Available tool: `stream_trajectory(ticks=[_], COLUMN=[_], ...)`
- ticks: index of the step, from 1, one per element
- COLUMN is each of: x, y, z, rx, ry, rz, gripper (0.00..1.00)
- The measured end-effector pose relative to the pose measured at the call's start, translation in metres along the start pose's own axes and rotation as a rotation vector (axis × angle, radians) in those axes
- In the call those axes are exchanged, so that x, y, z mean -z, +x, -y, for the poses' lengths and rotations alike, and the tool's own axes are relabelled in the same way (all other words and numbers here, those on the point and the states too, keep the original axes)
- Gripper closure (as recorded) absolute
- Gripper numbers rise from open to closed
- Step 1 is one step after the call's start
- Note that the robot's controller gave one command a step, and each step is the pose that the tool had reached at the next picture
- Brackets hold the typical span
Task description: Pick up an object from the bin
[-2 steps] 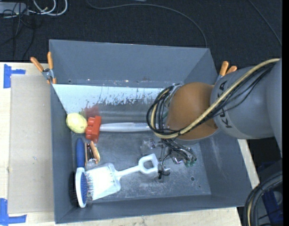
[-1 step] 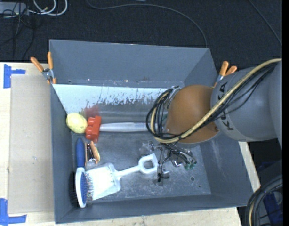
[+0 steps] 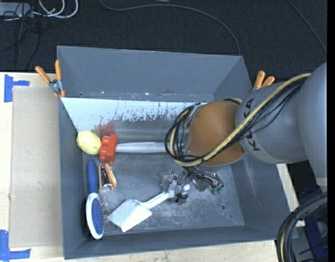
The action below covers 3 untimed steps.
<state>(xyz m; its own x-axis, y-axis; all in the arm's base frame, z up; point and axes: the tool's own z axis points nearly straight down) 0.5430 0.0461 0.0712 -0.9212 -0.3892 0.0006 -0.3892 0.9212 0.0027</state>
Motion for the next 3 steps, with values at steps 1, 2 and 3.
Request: stream_trajectory(ticks=[1, 2, 3], x=[0.0, 0.002, 0.013], y=[0.0, 0.0, 0.002], z=[0.0, 0.0, -0.001], rx=[-0.001, -0.002, -0.002], ry=[0.0, -0.001, -0.002], rz=[0.0, -0.001, -0.006], gripper=[1.0, 1.0, 1.0])
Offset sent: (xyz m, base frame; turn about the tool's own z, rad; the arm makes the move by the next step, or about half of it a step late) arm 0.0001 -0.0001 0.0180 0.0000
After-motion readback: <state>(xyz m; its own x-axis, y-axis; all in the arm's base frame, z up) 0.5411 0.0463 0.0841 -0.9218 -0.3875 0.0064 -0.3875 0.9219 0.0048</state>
